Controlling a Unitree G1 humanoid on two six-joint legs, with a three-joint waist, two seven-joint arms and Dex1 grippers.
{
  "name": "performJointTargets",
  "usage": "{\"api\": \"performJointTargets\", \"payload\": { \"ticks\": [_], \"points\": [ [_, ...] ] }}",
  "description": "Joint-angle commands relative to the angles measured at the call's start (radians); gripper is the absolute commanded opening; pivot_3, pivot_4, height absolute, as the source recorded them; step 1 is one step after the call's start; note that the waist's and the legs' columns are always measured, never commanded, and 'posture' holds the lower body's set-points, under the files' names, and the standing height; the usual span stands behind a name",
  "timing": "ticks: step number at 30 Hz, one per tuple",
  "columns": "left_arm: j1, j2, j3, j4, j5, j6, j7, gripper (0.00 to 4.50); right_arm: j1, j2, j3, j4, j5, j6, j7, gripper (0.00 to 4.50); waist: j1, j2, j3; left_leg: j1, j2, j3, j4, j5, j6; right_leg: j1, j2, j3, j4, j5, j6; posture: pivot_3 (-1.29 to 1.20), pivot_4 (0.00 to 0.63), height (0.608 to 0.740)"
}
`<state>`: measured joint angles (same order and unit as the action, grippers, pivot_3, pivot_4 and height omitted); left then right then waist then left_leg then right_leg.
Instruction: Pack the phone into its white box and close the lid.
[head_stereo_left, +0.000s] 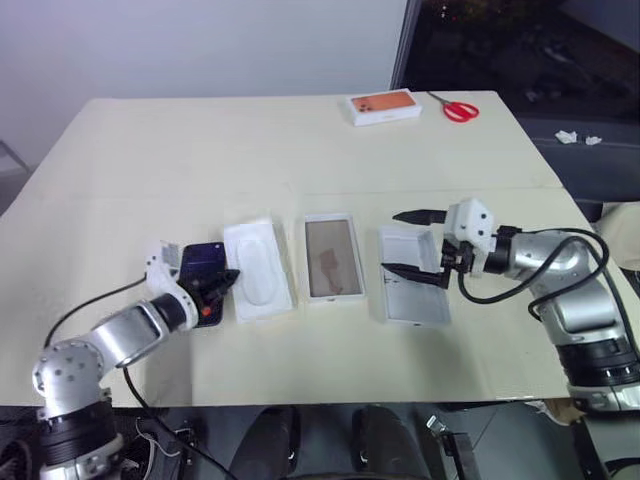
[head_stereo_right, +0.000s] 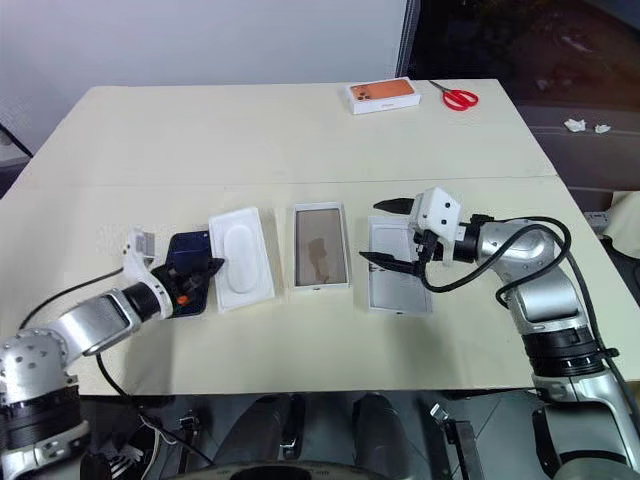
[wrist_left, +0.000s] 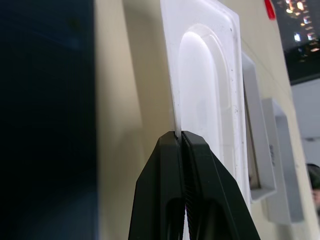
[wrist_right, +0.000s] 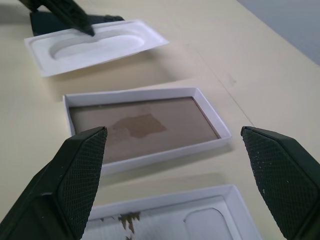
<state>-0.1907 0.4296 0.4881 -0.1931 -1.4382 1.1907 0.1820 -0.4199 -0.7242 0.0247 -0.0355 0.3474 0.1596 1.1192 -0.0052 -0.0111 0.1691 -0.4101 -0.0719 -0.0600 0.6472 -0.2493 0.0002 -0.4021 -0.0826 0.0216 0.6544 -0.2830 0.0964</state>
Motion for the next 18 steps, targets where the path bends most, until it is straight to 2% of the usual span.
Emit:
{"api": "performJointTargets", "payload": {
  "ticks": [1, 6, 9, 15, 18],
  "points": [
    [-0.086, 0.016, -0.012, 0.015, -0.066, -0.031, 0.042, 0.04, 0.011, -0.013, -0.028, -0.022, 0.032, -0.015, 0.039, 4.5, 0.009, 0.0, 0.0, 0.0, 0.0, 0.0, 0.0, -0.001, 0.001, 0.0, 0.0, 0.0, 0.0, 0.0, 0.0, 0.0, 0.15, 0.74],
    [-0.189, -0.03, -0.12, 0.006, -0.076, -0.043, 0.124, 0.04, 0.008, -0.002, -0.021, -0.009, 0.016, -0.034, 0.039, 4.5, 0.018, 0.0, 0.0, 0.0, -0.001, 0.0, 0.001, 0.001, -0.001, 0.0, 0.0, 0.0, 0.0, 0.0, 0.0, 0.0, 0.15, 0.74],
    [-0.203, -0.046, -0.142, 0.003, -0.095, -0.06, 0.154, 0.04, 0.008, 0.001, -0.02, -0.009, 0.014, -0.034, 0.035, 4.5, 0.016, -0.001, 0.0, 0.0, -0.001, 0.0, 0.001, 0.002, -0.003, 0.001, 0.0, 0.0, 0.0, 0.0, 0.0, 0.0, 0.15, 0.74],
    [-0.292, -0.181, -0.262, 0.075, 0.01, -0.122, 0.184, 0.04, 0.019, 0.008, -0.013, 0.001, -0.01, -0.047, 0.013, 4.5, 0.021, -0.001, 0.0, 0.0, -0.001, 0.0, 0.001, 0.002, -0.004, 0.001, 0.0, 0.0, 0.0, 0.0, 0.0, 0.0, 0.15, 0.74],
    [-0.302, -0.198, -0.295, 0.086, 0.052, -0.117, 0.158, 0.04, 0.021, 0.009, -0.019, 0.0, -0.011, -0.049, 0.007, 4.5, 0.017, -0.002, 0.001, 0.0, -0.001, 0.0, 0.001, 0.002, -0.004, 0.001, 0.0, 0.0, -0.001, 0.0, 0.0, 0.0, 0.15, 0.74]
  ]
}}
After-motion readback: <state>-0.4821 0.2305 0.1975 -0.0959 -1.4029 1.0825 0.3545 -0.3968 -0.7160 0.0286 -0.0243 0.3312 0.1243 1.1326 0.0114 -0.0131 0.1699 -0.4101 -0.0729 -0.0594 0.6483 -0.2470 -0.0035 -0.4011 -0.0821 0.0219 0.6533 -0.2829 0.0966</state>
